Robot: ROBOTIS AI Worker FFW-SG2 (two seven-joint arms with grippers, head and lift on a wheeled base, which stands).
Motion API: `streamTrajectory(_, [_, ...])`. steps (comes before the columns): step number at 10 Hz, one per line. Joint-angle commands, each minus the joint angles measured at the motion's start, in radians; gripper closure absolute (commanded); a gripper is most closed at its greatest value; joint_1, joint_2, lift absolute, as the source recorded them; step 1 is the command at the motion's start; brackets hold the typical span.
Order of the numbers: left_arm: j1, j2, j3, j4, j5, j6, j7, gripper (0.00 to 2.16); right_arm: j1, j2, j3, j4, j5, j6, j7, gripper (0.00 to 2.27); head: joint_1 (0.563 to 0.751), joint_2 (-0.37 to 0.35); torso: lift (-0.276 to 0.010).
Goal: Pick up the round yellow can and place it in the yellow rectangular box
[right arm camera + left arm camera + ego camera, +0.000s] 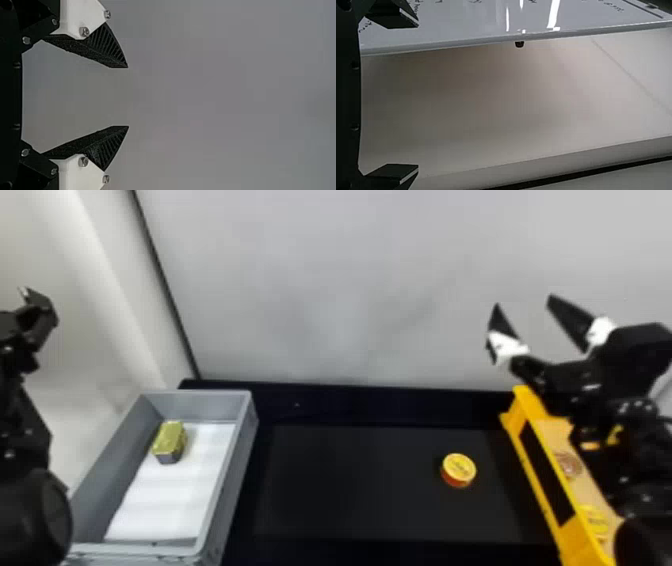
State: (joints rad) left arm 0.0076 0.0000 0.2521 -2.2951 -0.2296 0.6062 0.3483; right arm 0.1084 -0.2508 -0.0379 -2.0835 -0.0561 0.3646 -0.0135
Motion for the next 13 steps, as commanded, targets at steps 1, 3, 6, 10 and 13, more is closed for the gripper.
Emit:
streamTrajectory(1, [0.000, -0.003, 0.003, 0.000, 0.001, 0.000, 0.000, 0.02, 0.028, 0.022, 0.009, 0.037, -0.028, -0.002, 0.024, 0.33, 0.694, 0.014, -0.061])
streamTrajectory(3, [0.000, -0.003, 0.006, 0.002, 0.001, 0.000, 0.000, 0.02, 0.063, 0.024, 0.041, 0.048, -0.090, 0.065, -0.019, 0.33, 0.694, 0.014, -0.061])
streamTrajectory(6, [0.000, -0.003, 0.009, 0.002, 0.001, -0.002, 0.000, 0.02, 0.088, 0.022, 0.059, 0.069, -0.125, 0.108, -0.034, 0.35, 0.694, 0.014, -0.061])
streamTrajectory(10, [0.002, -0.003, 0.013, 0.002, 0.003, -0.003, 0.000, 0.02, 0.129, 0.018, 0.044, 0.054, -0.097, 0.177, -0.043, 0.36, 0.694, 0.014, -0.061])
streamTrajectory(13, [0.003, -0.003, 0.015, 0.002, 0.003, -0.003, 0.000, 0.02, 0.171, 0.013, 0.026, 0.049, -0.080, 0.206, -0.037, 0.36, 0.694, 0.014, -0.061])
